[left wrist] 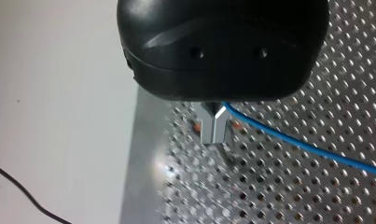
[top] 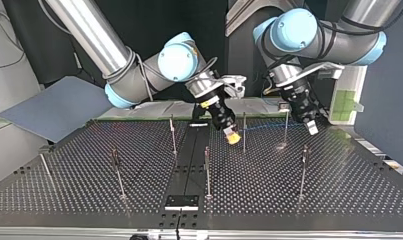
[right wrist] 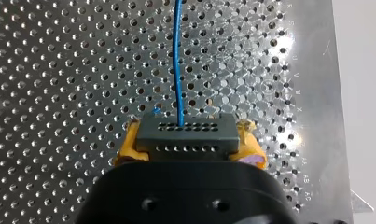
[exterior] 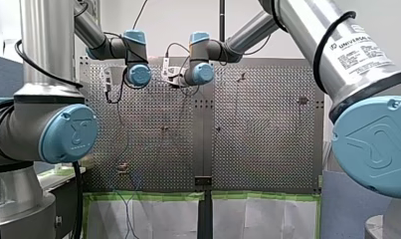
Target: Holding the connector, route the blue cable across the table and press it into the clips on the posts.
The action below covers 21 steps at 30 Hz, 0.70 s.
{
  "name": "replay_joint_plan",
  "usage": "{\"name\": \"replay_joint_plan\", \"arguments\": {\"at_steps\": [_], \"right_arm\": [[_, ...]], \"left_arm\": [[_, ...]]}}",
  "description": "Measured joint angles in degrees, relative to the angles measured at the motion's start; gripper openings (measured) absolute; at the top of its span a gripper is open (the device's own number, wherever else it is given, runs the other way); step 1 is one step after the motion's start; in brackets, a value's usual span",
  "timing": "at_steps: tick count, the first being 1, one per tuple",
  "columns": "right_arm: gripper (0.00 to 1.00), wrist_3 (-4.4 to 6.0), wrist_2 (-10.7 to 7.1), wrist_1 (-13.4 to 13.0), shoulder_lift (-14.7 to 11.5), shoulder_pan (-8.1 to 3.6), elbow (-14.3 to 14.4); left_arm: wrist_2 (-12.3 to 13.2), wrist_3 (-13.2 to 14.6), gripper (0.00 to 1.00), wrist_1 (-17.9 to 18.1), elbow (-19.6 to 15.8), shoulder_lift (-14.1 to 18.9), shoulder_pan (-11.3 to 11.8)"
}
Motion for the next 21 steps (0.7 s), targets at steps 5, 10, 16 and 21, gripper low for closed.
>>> {"name": "replay_joint_plan", "arguments": {"at_steps": [5, 10, 16, 21], "right_arm": [[0.00, 0.09, -0.59, 0.37, 1.14, 0.07, -2.28], [0.00, 0.26, -1.09, 0.54, 1.77, 0.07, -4.04], [0.00, 0.67, -1.49, 0.88, 3.03, 0.04, -5.88], [0.00, 0.71, -1.71, 1.57, 4.57, 0.32, -7.77]], "left_arm": [[1.22, -0.75, 0.00, 0.48, 0.76, -1.81, 1.81], [1.71, -1.06, 0.00, 0.72, 1.72, -2.12, 2.83], [2.10, -1.42, 0.00, 0.49, 2.98, -2.14, 3.86], [2.71, -1.72, 0.00, -0.01, 3.88, -2.23, 4.86]]}}
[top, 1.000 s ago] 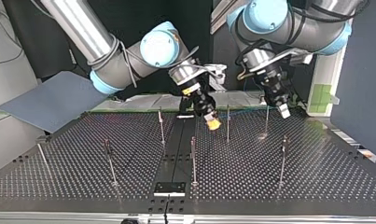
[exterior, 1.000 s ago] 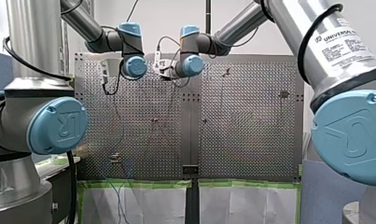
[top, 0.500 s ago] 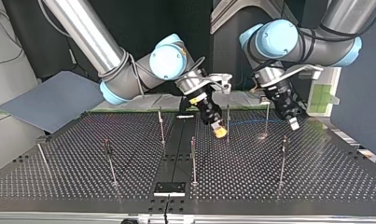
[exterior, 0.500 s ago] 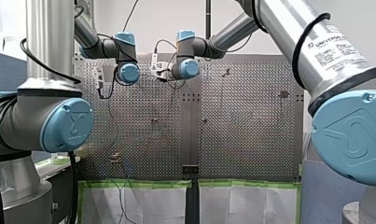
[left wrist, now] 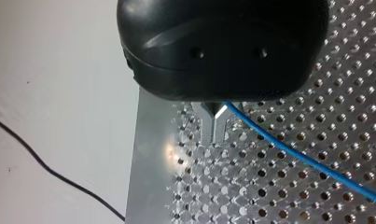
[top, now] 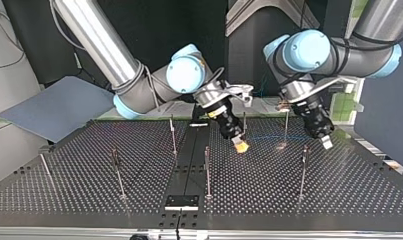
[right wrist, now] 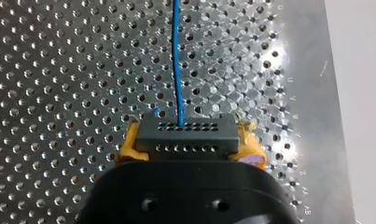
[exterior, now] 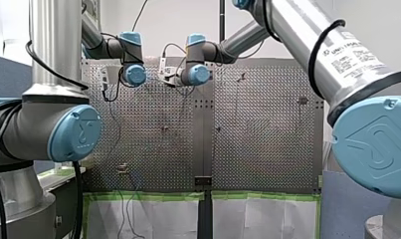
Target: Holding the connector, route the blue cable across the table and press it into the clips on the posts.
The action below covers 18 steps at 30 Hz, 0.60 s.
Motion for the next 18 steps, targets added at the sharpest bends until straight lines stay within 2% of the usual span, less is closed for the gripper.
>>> {"name": "replay_joint_plan", "arguments": {"at_steps": [9, 14, 18], "right_arm": [[0.00, 0.01, -0.12, 0.86, 0.58, 0.34, -3.15], [0.00, 0.01, -0.13, 1.11, 0.64, 0.12, -3.69], [0.00, 0.01, -0.13, 1.05, 0.70, -0.07, -3.73]], "left_arm": [[1.87, -1.14, 0.00, -0.37, 1.41, -2.16, 1.77], [2.69, -1.58, 0.00, -0.25, 1.84, -2.46, 2.94], [4.35, -2.23, 0.00, -0.10, 2.02, -2.77, 4.67]]}}
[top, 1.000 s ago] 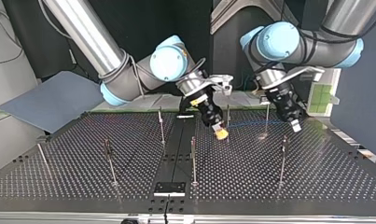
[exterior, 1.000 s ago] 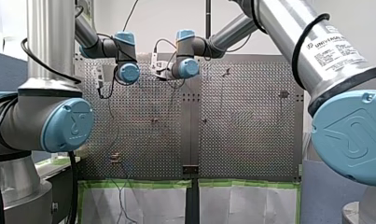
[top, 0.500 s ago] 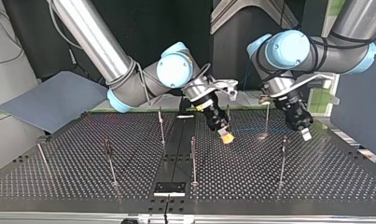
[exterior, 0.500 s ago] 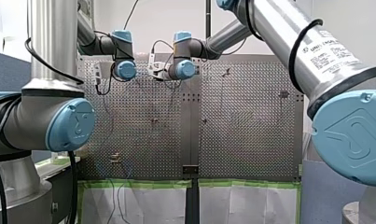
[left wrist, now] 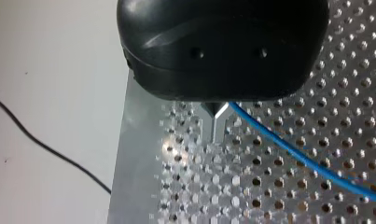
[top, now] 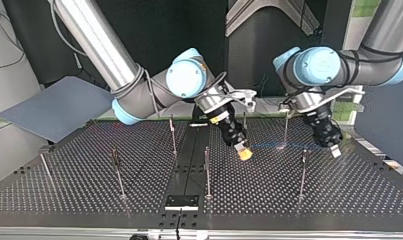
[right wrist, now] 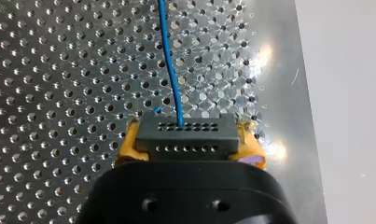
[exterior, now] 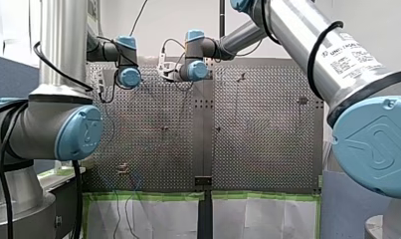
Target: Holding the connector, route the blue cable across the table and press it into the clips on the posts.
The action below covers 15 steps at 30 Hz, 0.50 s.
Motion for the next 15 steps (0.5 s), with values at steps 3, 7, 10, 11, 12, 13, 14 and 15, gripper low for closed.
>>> {"name": "replay_joint_plan", "arguments": {"at_steps": [3, 7, 10, 11, 12, 13, 14, 15], "right_arm": [[0.00, 0.00, 0.00, -0.04, 0.10, -0.10, -0.05], [0.00, 0.00, 0.00, 0.01, 0.18, -0.19, -0.28], [0.00, 0.00, 0.00, 0.10, 0.20, -0.23, -0.64], [0.00, 0.00, 0.00, 0.12, 0.23, -0.24, -0.79], [0.00, 0.00, 0.00, 0.13, 0.25, -0.24, -0.90], [0.00, 0.00, 0.01, 0.13, 0.26, -0.24, -0.99], [0.00, 0.00, 0.04, 0.14, 0.27, -0.24, -1.11], [0.00, 0.00, 0.10, 0.14, 0.27, -0.25, -1.18]], "left_arm": [[1.58, -0.75, 0.00, 0.14, 0.47, -0.64, 1.41], [3.71, -1.76, 0.00, 0.49, 1.01, -1.58, 2.27], [5.21, -2.68, 0.00, 1.05, 1.23, -1.85, 2.59], [5.67, -2.95, 0.00, 1.13, 1.36, -1.98, 2.67], [6.14, -3.21, 0.00, 1.16, 1.52, -2.20, 2.74], [6.77, -3.49, 0.00, 1.13, 1.76, -2.59, 2.80], [7.25, -3.68, 0.00, 1.09, 2.02, -2.93, 2.83], [7.75, -3.88, 0.00, 1.05, 2.34, -3.33, 2.86]]}}
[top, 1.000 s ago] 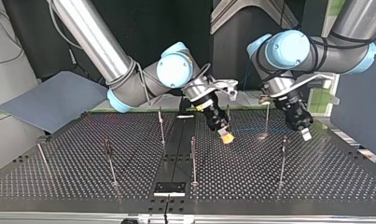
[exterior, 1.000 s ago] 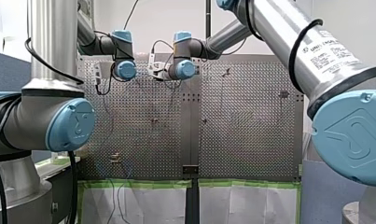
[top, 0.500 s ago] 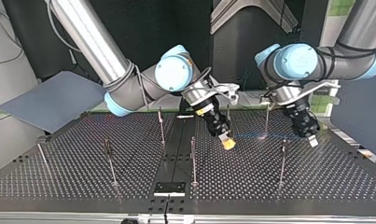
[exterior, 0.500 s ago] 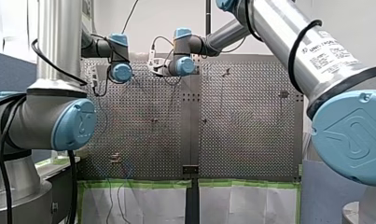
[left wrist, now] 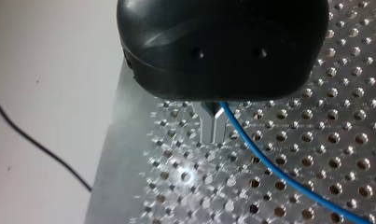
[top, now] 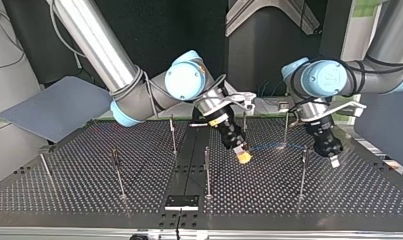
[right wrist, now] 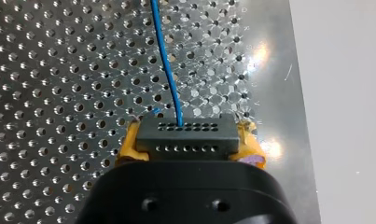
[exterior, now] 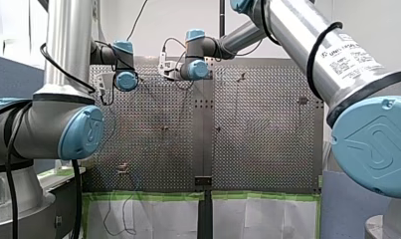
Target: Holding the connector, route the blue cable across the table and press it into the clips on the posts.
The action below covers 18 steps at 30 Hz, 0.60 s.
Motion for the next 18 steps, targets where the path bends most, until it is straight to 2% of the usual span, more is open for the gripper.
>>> {"name": "replay_joint_plan", "arguments": {"at_steps": [4, 8, 11, 18], "right_arm": [[0.00, 0.05, 0.55, 0.00, 0.04, -0.01, -0.13], [0.00, 0.08, 2.13, 0.06, 0.09, -0.01, -0.14], [0.00, 0.05, 3.14, 0.08, 0.10, -0.04, -0.17], [0.00, 0.05, 3.57, 0.09, 0.18, -0.09, -0.17]], "left_arm": [[2.50, -1.18, 0.00, -0.16, 1.85, -2.36, 0.28], [4.51, -1.72, 0.00, -0.06, 2.85, -4.57, 0.77], [5.34, -2.16, 0.00, 0.13, 3.07, -5.83, 1.30], [5.82, -3.32, 0.00, 0.22, 3.19, -6.42, 2.41]]}}
